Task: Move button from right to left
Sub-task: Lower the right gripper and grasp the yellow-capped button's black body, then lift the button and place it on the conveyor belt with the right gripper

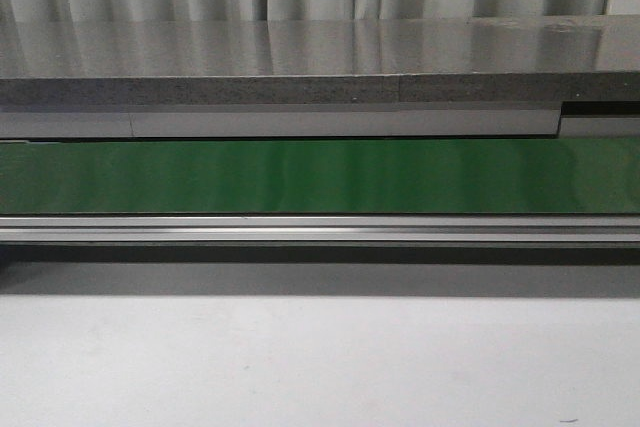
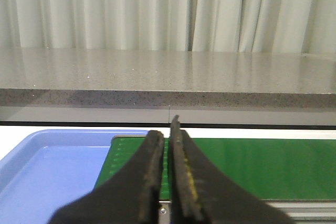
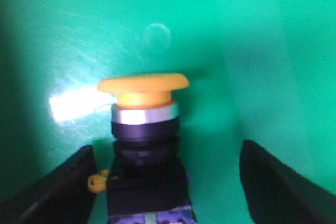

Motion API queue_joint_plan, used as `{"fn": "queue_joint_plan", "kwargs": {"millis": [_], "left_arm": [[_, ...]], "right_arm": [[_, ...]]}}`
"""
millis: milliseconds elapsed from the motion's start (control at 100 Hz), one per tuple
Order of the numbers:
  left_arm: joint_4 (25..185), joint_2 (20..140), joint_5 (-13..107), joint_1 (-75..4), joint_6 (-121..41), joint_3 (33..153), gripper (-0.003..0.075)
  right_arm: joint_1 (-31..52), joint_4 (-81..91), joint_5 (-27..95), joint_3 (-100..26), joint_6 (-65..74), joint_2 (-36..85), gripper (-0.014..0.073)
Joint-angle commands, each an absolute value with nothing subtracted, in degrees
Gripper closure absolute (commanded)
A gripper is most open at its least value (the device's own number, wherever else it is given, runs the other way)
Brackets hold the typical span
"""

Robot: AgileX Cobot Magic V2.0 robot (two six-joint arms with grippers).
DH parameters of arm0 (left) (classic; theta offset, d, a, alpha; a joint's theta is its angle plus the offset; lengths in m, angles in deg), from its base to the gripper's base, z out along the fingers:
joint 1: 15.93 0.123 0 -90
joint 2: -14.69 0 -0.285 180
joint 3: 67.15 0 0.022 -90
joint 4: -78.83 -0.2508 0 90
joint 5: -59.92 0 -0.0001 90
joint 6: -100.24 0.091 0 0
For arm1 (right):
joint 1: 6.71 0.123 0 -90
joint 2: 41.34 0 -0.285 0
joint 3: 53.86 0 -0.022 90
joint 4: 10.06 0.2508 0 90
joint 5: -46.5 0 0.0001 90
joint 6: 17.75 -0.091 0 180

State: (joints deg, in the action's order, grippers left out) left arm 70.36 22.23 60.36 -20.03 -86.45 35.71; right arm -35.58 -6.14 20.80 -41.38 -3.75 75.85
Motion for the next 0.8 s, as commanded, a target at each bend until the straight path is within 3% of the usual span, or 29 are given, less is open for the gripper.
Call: {"fn": "queue_joint_plan", "kwargs": {"millis": [0, 180, 240, 790], "left_arm": [[70.5, 20.2, 65.0, -20.5, -86.8, 33.4, 0.0715], [70.5, 20.2, 65.0, -20.5, -86.8, 33.4, 0.0715], [70.5, 20.2, 65.0, -20.5, -86.8, 33.4, 0.0715], [70.5, 20.2, 65.0, -20.5, -86.8, 33.4, 0.0715]], "right_arm": [[-35.5, -5.9, 21.5, -42.5, -3.1, 74.7, 0.0111], [-35.5, -5.8, 21.4, -42.5, -3.1, 74.9, 0.0354], [-35.5, -5.6, 21.4, -42.5, -3.1, 74.7, 0.0393], [-34.6, 1.9, 19.4, -43.4, -3.1, 60.5, 0.0394]]}}
